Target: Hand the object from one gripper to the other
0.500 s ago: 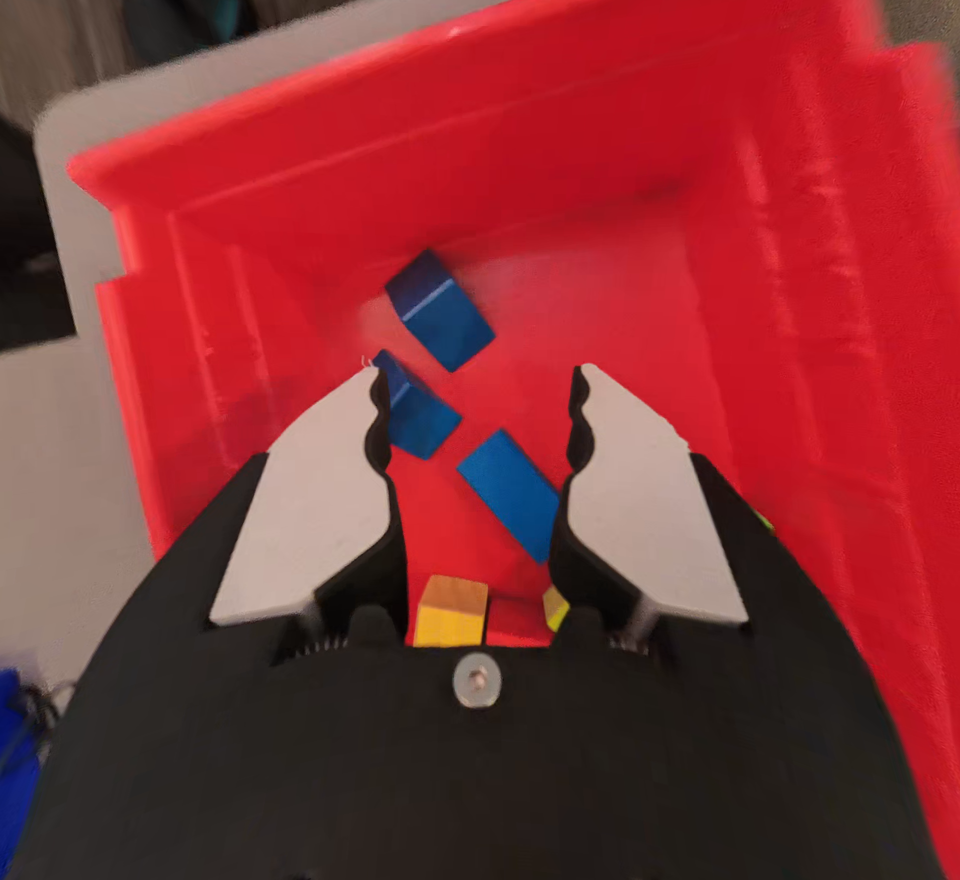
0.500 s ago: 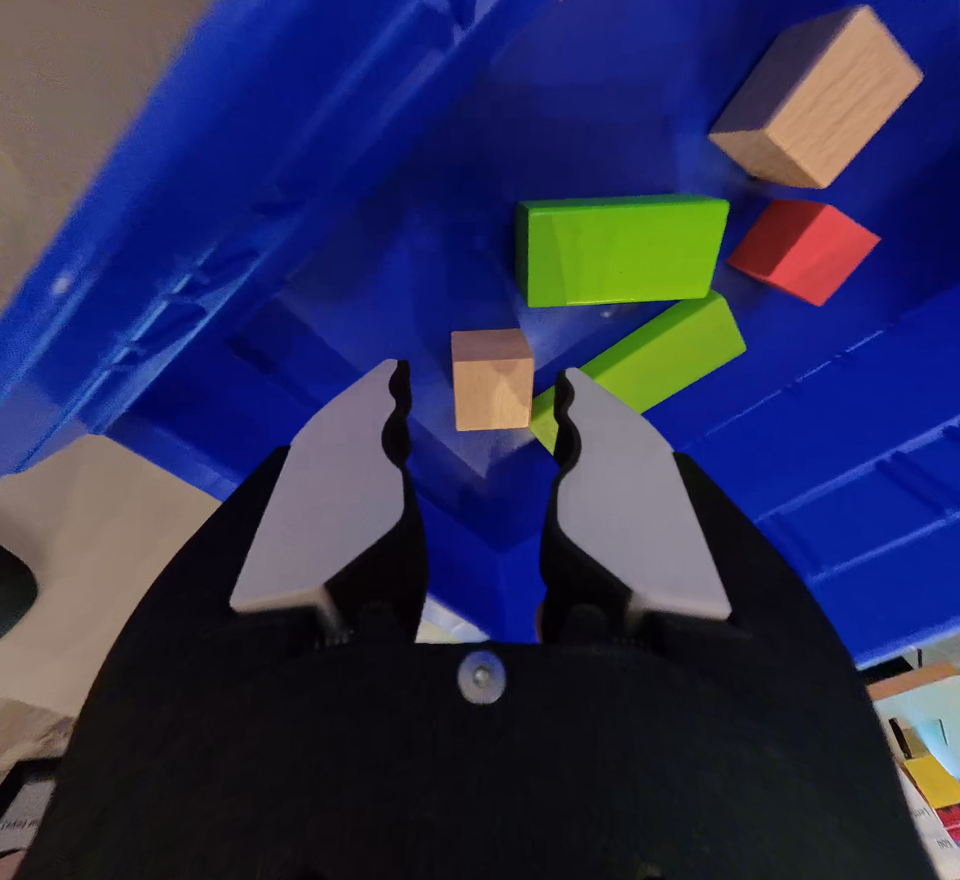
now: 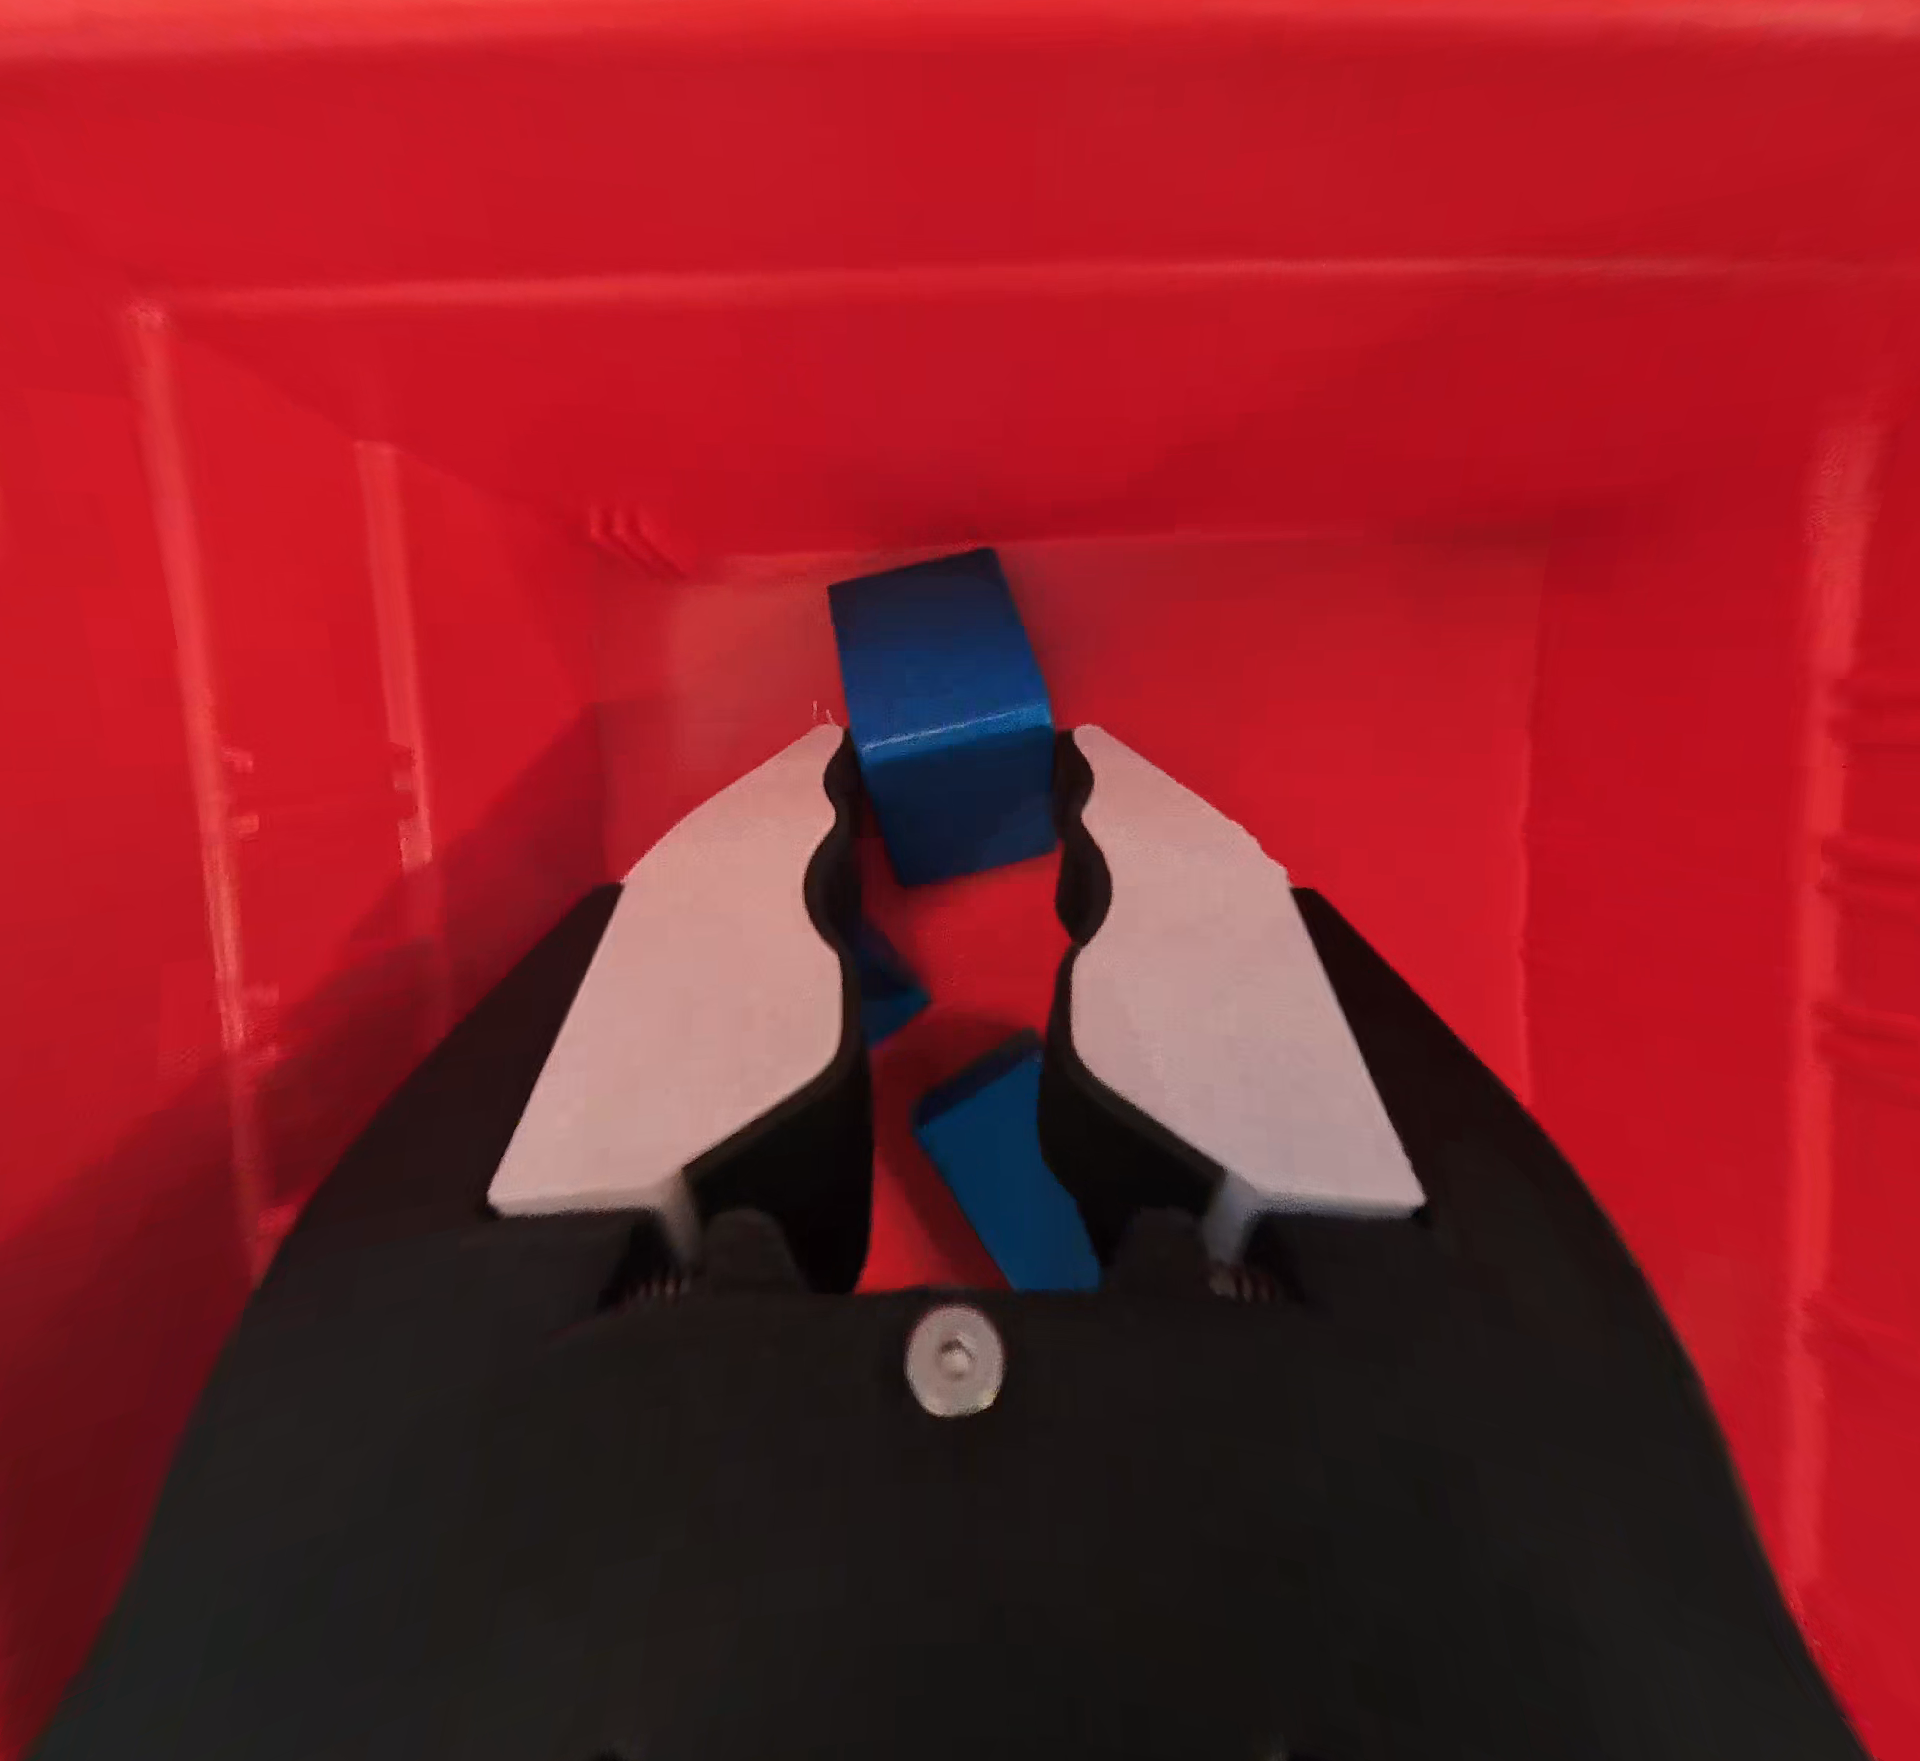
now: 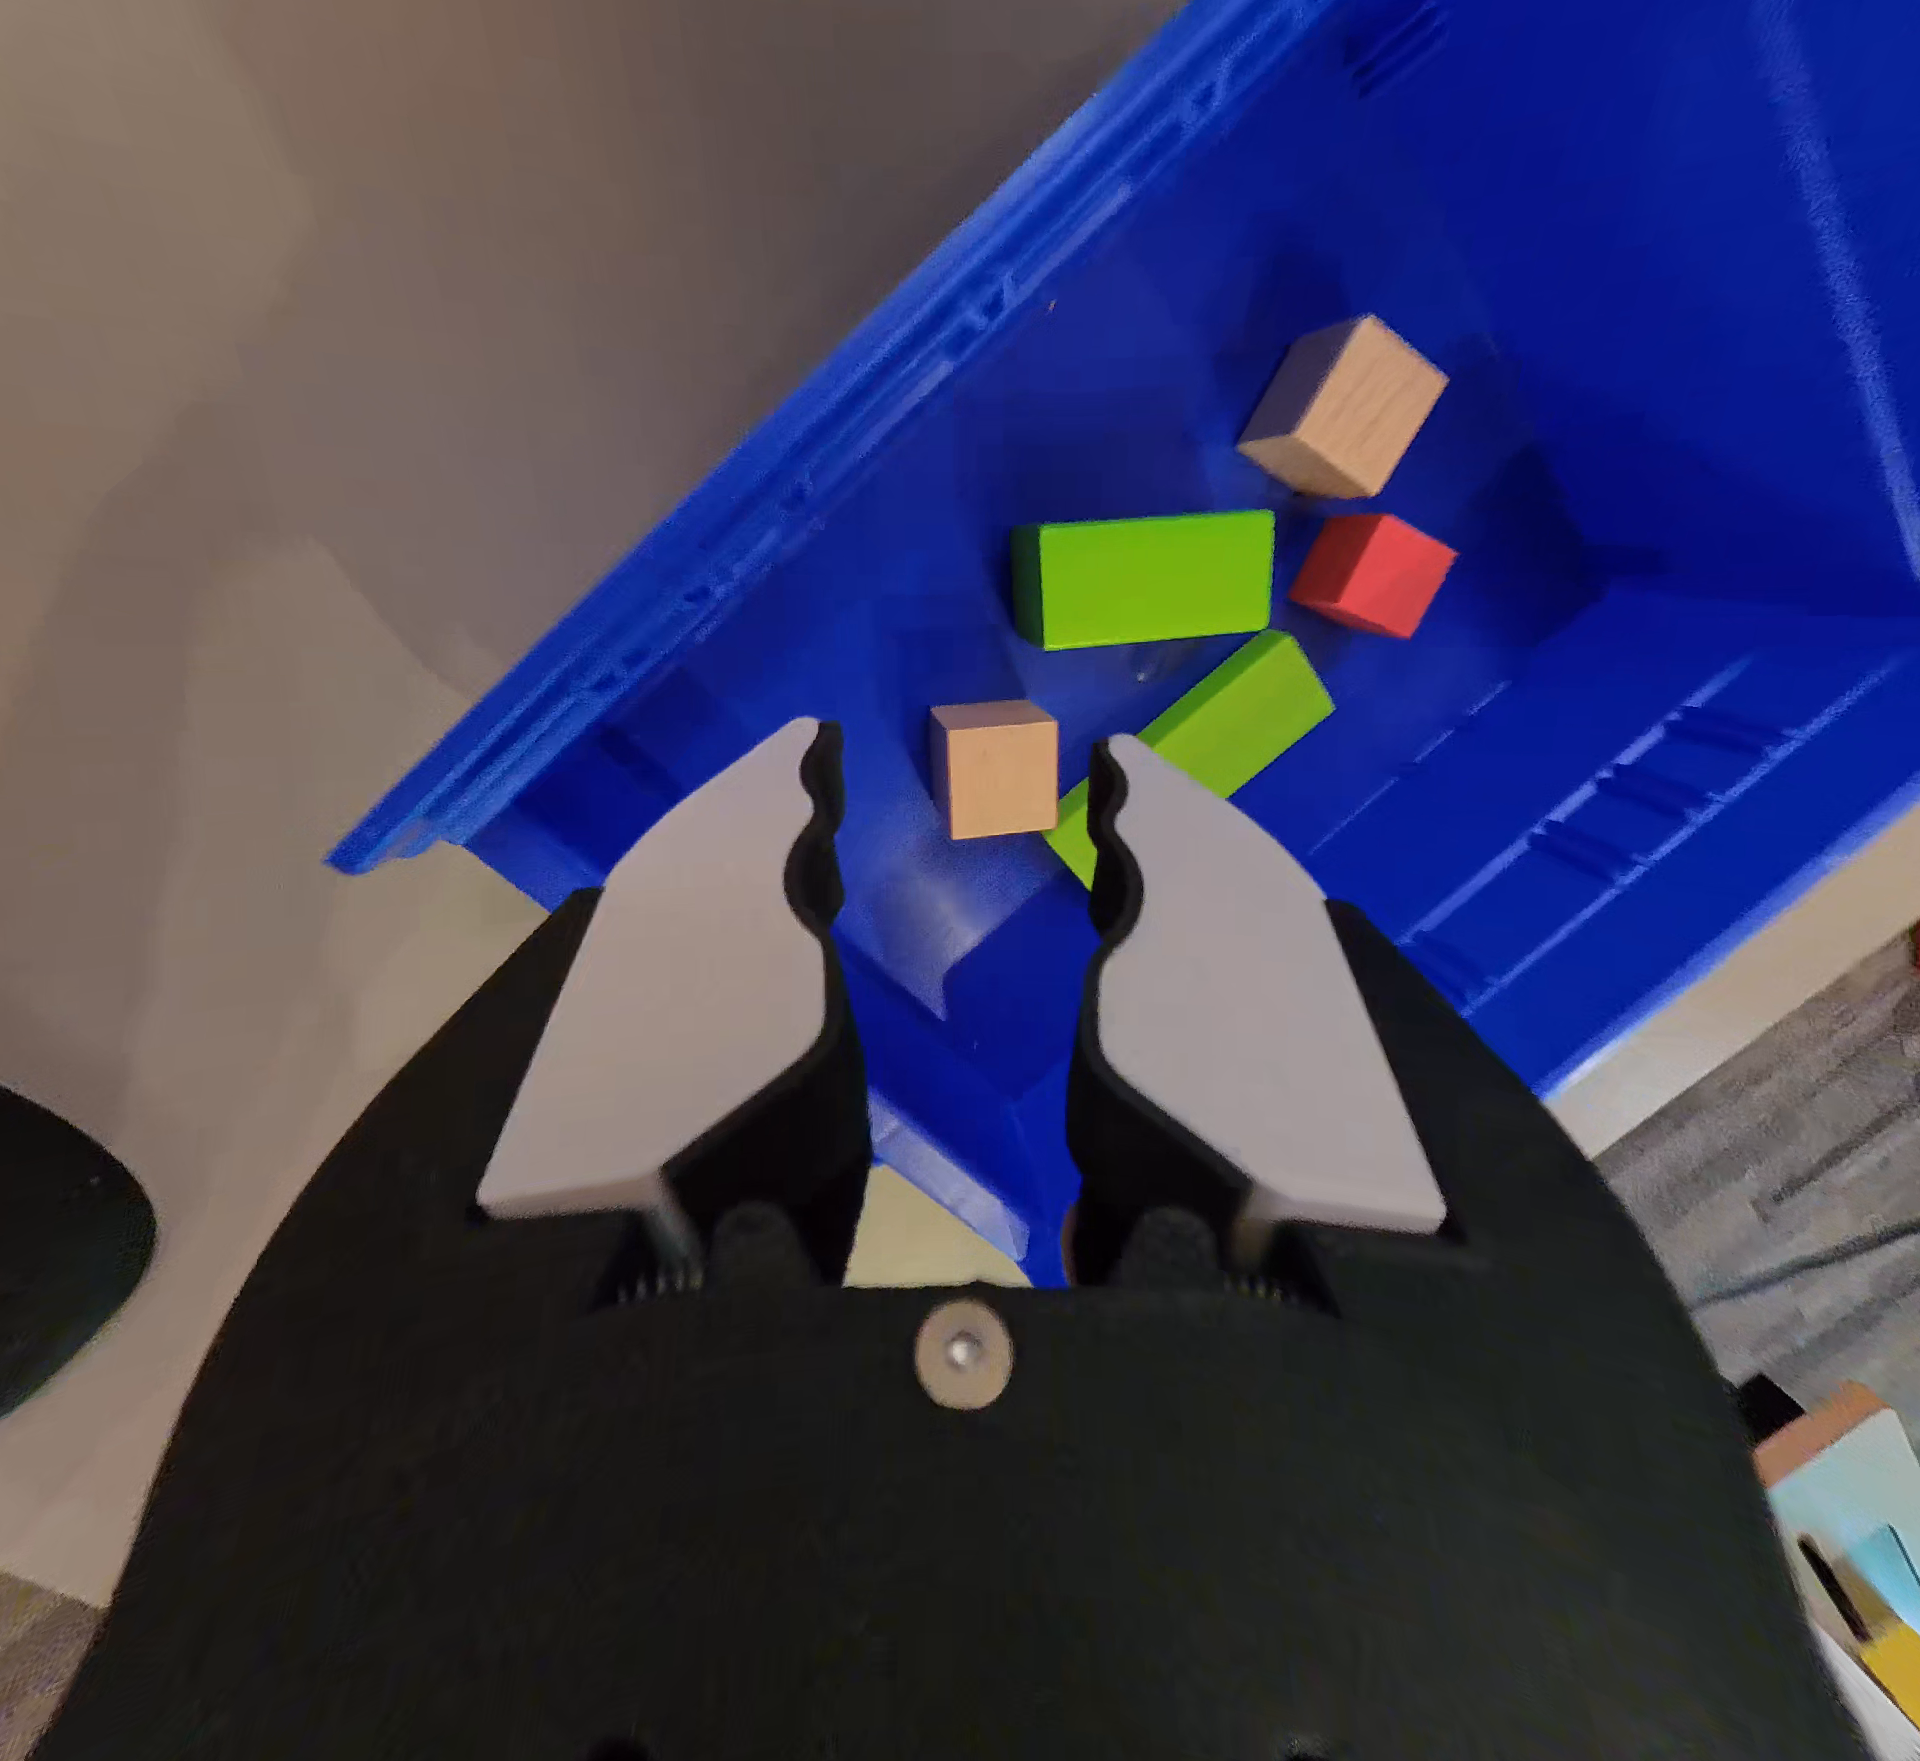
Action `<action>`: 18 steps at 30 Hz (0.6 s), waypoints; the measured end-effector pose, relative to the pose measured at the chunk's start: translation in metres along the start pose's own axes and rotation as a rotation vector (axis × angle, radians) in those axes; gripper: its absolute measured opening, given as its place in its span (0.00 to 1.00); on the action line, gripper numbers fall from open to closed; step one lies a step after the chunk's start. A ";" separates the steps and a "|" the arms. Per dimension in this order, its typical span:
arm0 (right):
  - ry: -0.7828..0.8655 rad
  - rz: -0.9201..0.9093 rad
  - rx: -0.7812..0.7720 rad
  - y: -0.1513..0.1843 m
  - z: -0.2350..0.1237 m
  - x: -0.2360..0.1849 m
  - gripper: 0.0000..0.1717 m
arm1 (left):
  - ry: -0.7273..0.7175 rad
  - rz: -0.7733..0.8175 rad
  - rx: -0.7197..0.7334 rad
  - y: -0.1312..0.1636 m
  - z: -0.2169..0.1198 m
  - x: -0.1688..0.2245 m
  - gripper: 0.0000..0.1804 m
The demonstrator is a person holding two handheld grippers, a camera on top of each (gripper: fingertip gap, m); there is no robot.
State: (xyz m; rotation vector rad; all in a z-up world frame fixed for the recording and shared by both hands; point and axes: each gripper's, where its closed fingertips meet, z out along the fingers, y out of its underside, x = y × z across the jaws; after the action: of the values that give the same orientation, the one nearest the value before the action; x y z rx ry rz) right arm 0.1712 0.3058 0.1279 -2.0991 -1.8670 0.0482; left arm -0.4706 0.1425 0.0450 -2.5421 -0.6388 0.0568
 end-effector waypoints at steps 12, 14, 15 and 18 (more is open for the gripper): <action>-0.161 -0.472 0.733 -0.190 -0.143 -0.140 0.28 | 0.390 0.883 0.252 0.024 -0.221 0.216 0.19; -0.244 -0.547 0.817 -0.217 -0.153 -0.163 0.28 | 0.444 1.052 0.221 0.040 -0.244 0.258 0.19; -0.267 -0.571 0.844 -0.228 -0.157 -0.168 0.27 | 0.461 1.120 0.206 0.046 -0.253 0.274 0.19; -0.336 -0.605 0.870 -0.251 -0.157 -0.179 0.28 | 0.535 1.272 0.150 0.066 -0.272 0.315 0.19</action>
State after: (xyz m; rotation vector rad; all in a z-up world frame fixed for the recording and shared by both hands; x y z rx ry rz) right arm -0.0571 0.1193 0.3088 -0.9522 -2.0449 0.9224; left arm -0.1191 0.1062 0.2742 -2.2363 1.1445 -0.1267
